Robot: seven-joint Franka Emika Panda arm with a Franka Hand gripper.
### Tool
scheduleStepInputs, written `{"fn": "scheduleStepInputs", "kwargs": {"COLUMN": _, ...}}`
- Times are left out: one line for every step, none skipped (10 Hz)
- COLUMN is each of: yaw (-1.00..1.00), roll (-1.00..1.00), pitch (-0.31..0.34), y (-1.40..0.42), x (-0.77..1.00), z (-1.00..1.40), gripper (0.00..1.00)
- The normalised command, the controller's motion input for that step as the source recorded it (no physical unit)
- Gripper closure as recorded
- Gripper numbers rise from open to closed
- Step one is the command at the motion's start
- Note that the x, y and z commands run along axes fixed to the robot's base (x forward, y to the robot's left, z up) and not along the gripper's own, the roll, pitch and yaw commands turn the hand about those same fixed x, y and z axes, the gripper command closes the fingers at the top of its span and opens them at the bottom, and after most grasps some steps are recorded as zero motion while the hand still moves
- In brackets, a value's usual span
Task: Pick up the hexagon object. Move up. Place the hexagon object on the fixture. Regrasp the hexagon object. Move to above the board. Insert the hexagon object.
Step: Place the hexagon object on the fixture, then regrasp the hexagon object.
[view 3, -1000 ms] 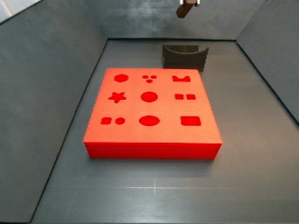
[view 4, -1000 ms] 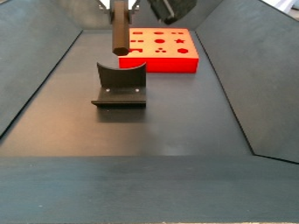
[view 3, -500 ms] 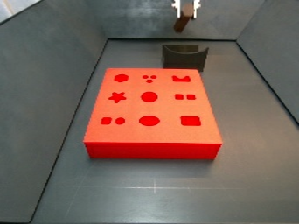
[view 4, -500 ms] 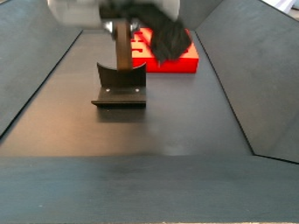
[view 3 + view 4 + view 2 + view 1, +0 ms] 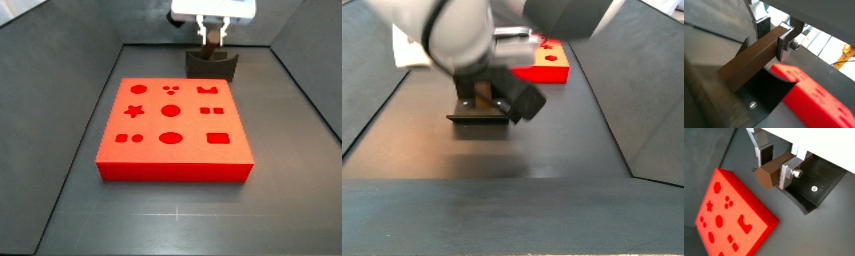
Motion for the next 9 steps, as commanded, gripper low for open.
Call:
{"fn": "scheduleStepInputs", "kwargs": {"yaw": -0.19, "roll": -0.15, "pitch": -0.011, "y": 0.1, "x": 0.16, "z": -0.76, "gripper": 1.0}}
{"fn": "scheduleStepInputs", "kwargs": {"yaw": -0.15, "roll": -0.14, "pitch": -0.036, "y": 0.08, "x": 0.11, "z": -0.46, "gripper": 1.0}}
{"fn": "scheduleStepInputs", "kwargs": {"yaw": -0.13, "roll": -0.13, "pitch": -0.047, "y": 0.08, "x": 0.1, "z": -0.39, "gripper": 1.0}}
{"fn": "scheduleStepInputs", "kwargs": {"yaw": -0.1, "roll": -0.12, "pitch": -0.063, "y": 0.1, "x": 0.08, "z": -0.35, "gripper": 1.0}}
{"fn": "scheduleStepInputs", "kwargs": {"yaw": -0.09, "roll": -0.12, "pitch": -0.063, "y": 0.1, "x": 0.08, "z": -0.35, "gripper": 1.0}}
{"fn": "scheduleStepInputs", "kwargs": {"yaw": -0.05, "roll": -0.12, "pitch": -0.058, "y": 0.1, "x": 0.08, "z": -0.35, "gripper": 1.0}}
{"fn": "scheduleStepInputs", "kwargs": {"yaw": 0.0, "roll": 0.0, "pitch": 0.0, "y": 0.0, "x": 0.0, "z": 0.0, "gripper": 0.0}}
{"fn": "scheduleStepInputs", "kwargs": {"yaw": 0.04, "roll": -0.11, "pitch": 0.001, "y": 0.0, "x": 0.0, "z": 1.0, "gripper": 0.0}}
{"fn": "scheduleStepInputs", "kwargs": {"yaw": 0.05, "roll": -0.1, "pitch": 0.004, "y": 0.01, "x": -0.01, "z": 1.0, "gripper": 0.0}}
